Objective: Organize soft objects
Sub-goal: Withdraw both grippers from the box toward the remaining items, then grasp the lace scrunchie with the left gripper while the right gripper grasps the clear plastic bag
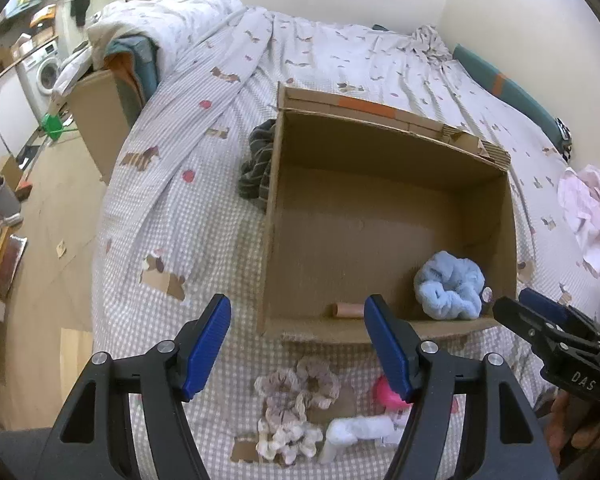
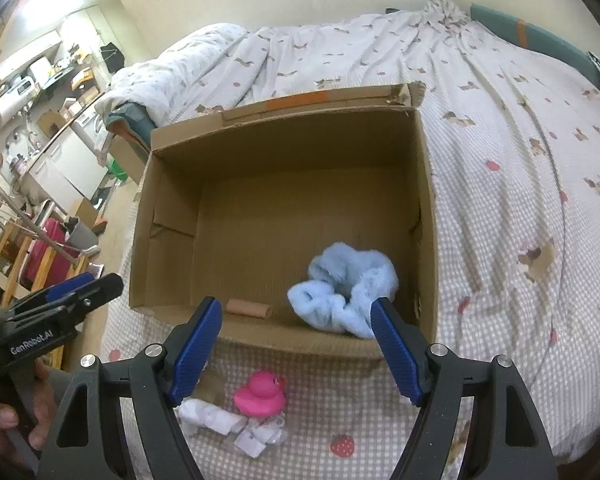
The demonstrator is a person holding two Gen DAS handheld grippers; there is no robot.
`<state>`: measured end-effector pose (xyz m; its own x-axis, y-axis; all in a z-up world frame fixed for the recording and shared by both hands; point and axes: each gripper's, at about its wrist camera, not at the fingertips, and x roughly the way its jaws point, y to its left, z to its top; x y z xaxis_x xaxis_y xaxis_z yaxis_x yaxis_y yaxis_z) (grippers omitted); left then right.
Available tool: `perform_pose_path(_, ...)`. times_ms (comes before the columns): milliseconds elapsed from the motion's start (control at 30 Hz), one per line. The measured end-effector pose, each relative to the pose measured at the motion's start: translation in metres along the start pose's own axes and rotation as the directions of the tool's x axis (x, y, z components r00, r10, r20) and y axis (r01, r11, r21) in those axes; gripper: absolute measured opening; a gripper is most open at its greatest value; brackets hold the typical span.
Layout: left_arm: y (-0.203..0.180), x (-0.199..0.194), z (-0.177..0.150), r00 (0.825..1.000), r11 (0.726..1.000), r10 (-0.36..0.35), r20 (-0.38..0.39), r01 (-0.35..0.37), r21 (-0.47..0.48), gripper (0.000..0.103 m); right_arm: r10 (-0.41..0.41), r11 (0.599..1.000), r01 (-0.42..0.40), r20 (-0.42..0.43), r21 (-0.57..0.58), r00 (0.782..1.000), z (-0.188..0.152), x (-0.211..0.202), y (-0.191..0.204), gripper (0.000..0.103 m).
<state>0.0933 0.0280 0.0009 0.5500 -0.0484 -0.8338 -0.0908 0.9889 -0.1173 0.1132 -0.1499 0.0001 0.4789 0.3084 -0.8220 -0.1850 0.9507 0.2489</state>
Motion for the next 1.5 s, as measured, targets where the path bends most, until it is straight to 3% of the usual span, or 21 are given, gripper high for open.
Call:
perform_pose_path(467,0.010,-0.024,-0.038,0.999,0.999,0.034,-0.012,-0.035,-0.017,0.066,0.040,0.997,-0.039,-0.017,0.064,0.999,-0.032,-0.022,-0.002,0.081)
perform_pose_path(733,0.029,-0.008,-0.047,0.997,0.987,0.035,-0.070,-0.046,-0.151,0.066,0.060,0.991,-0.048,-0.095,0.123,0.994,-0.052,-0.008,-0.009,0.081)
perform_pose_path(900,0.043,0.004,-0.046,0.993,0.973,0.050,-0.103,-0.072,-0.220,0.066,0.083,0.988,-0.058,-0.176,0.147,0.981,-0.059,0.016,-0.009,0.081)
perform_pose_path(1033,0.053,0.009,-0.047,0.991,0.965,0.045,-0.128,-0.077,-0.253,0.066,0.136,0.982,-0.083,-0.331,0.169,0.934,-0.073,0.051,-0.004,0.081)
perform_pose_path(1100,0.057,0.010,-0.048,0.990,0.961,0.045,-0.134,-0.079,-0.264,0.066,0.132,0.984,-0.074,-0.389,0.161,0.912,-0.081,0.066,0.002,0.071)
perform_pose_path(1133,0.059,0.011,-0.048,0.989,0.959,0.047,-0.138,-0.083,-0.270,0.066,0.101,0.990,-0.052,-0.402,0.131,0.910,-0.084,0.071,0.006,0.058)
perform_pose_path(1167,0.062,0.012,-0.048,0.988,0.957,0.053,-0.142,-0.091,-0.275,0.066,0.073,0.994,-0.034,-0.414,0.100,0.907,-0.086,0.076,0.010,0.054)
perform_pose_path(1333,0.070,0.016,-0.050,0.984,0.953,0.079,-0.160,-0.121,-0.277,0.066,0.070,0.997,-0.045,-0.461,0.064,0.885,-0.094,0.096,0.021,0.054)
perform_pose_path(1400,0.073,0.018,-0.051,0.981,0.953,0.094,-0.169,-0.138,-0.271,0.066,0.052,0.998,-0.036,-0.475,0.043,0.879,-0.095,0.101,0.025,0.045)
perform_pose_path(1433,0.074,0.020,-0.053,0.979,0.953,0.102,-0.177,-0.147,-0.266,0.066,0.043,0.999,-0.033,-0.477,0.030,0.878,-0.095,0.103,0.027,0.036)
perform_pose_path(1500,0.077,0.026,-0.056,0.974,0.952,0.103,-0.204,-0.156,-0.262,0.066,0.037,0.999,-0.037,-0.470,0.008,0.882,-0.092,0.101,0.031,0.029)
